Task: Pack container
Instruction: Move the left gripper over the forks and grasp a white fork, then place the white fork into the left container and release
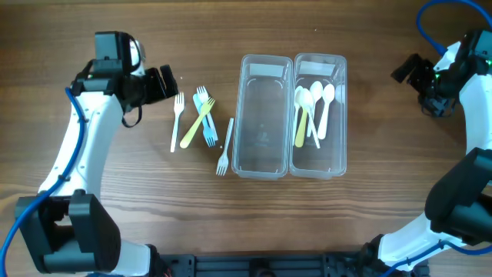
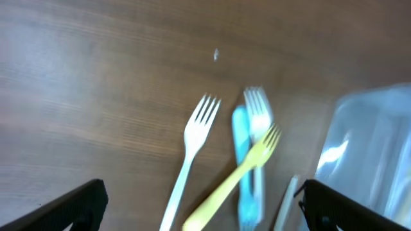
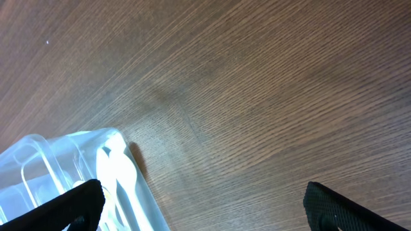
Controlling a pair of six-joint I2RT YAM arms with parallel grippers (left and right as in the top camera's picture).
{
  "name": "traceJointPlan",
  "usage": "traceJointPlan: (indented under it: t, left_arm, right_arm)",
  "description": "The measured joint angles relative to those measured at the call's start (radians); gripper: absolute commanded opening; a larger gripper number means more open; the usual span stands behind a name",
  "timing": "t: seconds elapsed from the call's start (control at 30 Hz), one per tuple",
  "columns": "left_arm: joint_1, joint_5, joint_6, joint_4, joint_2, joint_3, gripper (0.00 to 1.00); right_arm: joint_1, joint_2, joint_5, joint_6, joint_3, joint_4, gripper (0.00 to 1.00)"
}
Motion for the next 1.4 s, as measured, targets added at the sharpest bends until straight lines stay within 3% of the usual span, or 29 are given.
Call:
traceJointPlan:
  t: [0.13,0.27,0.47,0.67,0.97,1.13,1.3,1.4]
  left_arm:
    - [-0.092,-0.104,0.068,-0.092,0.060,0.002,0.99]
    - [-0.145,-0.133,0.091,0.004,0.084,0.002,0.92]
    - [-0.144,-0.156,0.116,0.000,0.144,0.005,0.86]
    - [-0.143,-0.161,0.232,-0.008,0.273,0.005,0.81]
    - [-0.135,-0.179,0.291,0.024,0.346,0.005,0.64]
    - [-0.135,-0.178,0.295,0.042,0.364,0.007,0.42]
    - [-0.135,-0.178,0.295,0.043,0.365,0.007,0.07]
    - [-0.135,-0.178,0.301,0.044,0.366,0.007,0.04]
  right_arm:
    - [0.000,0.000,0.000,0.000,0.000,-0.001,0.99]
    - [0.000,0.000,0.000,0.000,0.000,-0.004,0.99]
    - [0.000,0.000,0.000,0.000,0.000,-0.004,1.00]
    - [0.000,0.000,0.000,0.000,0.000,-0.004,1.00]
    - [0.000,0.000,0.000,0.000,0.000,-0.008,0.99]
    - [0.000,0.000,0.000,0.000,0.000,-0.025,1.00]
    - [0.000,0.000,0.000,0.000,0.000,-0.026,1.00]
    - [0.000,0.000,0.000,0.000,0.000,-0.026,0.99]
